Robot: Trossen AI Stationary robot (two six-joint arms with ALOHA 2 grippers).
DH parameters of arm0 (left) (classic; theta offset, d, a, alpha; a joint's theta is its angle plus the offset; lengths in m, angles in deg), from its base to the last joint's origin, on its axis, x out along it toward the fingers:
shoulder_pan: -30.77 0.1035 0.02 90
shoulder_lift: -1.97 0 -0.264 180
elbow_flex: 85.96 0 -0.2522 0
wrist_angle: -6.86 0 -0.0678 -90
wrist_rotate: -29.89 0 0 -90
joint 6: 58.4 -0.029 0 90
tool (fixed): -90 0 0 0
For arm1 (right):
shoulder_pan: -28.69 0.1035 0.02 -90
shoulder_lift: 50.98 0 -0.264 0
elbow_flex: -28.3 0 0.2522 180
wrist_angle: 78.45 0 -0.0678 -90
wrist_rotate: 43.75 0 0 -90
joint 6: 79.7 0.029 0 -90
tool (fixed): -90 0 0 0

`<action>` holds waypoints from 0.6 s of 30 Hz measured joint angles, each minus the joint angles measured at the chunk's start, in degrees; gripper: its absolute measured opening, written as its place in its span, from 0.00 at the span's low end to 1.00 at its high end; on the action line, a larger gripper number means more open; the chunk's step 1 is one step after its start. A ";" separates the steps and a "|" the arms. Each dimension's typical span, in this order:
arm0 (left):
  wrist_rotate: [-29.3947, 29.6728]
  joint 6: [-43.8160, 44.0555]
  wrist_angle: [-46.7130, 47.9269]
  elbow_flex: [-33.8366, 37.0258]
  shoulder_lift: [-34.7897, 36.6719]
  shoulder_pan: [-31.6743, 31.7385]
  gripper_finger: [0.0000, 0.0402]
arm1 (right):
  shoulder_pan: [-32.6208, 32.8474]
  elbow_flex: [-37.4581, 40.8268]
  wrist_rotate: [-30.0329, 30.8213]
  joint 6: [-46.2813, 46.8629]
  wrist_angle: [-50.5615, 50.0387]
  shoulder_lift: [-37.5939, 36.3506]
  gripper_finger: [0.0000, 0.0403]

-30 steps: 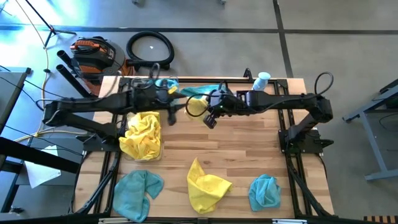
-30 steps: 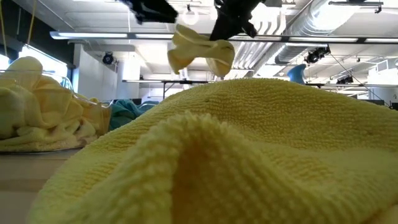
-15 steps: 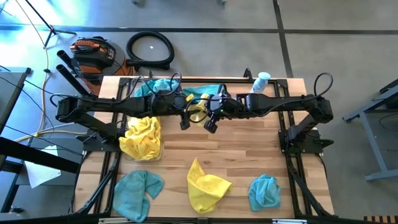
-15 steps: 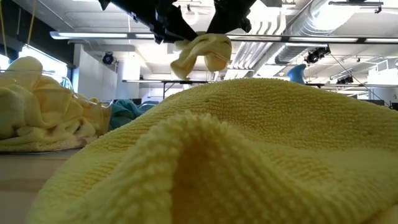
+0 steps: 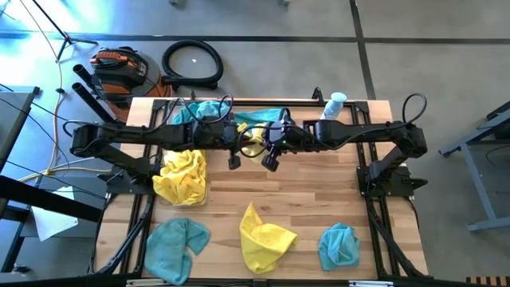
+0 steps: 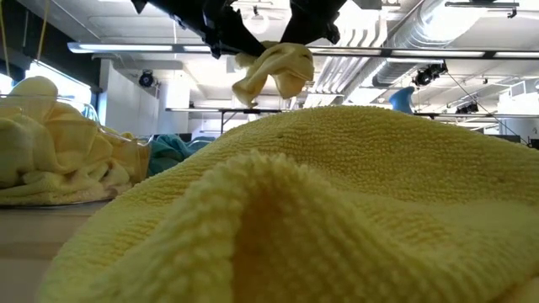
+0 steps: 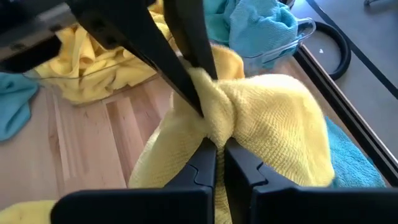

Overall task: Sort microfiber towel by color & place in baskets
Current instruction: Put the yellow towel into the bottom transparent bin

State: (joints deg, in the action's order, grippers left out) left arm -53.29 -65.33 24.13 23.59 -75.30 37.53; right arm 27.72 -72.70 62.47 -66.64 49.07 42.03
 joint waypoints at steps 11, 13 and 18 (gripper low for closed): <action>10.95 9.02 32.16 -11.17 7.53 -1.13 0.00 | 0.00 -0.04 -0.13 2.45 -4.37 -1.90 0.27; 12.74 13.06 40.50 -14.52 8.72 -1.81 0.00 | -0.04 -0.04 -0.13 3.01 -7.22 -2.46 0.32; 16.41 28.26 59.65 -21.49 12.32 -3.61 0.00 | -0.04 -0.04 2.90 7.26 -18.51 -2.52 0.38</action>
State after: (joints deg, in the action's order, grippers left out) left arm -36.88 -37.06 83.78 2.10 -62.98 33.92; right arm 27.67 -72.75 65.37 -59.38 30.56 39.52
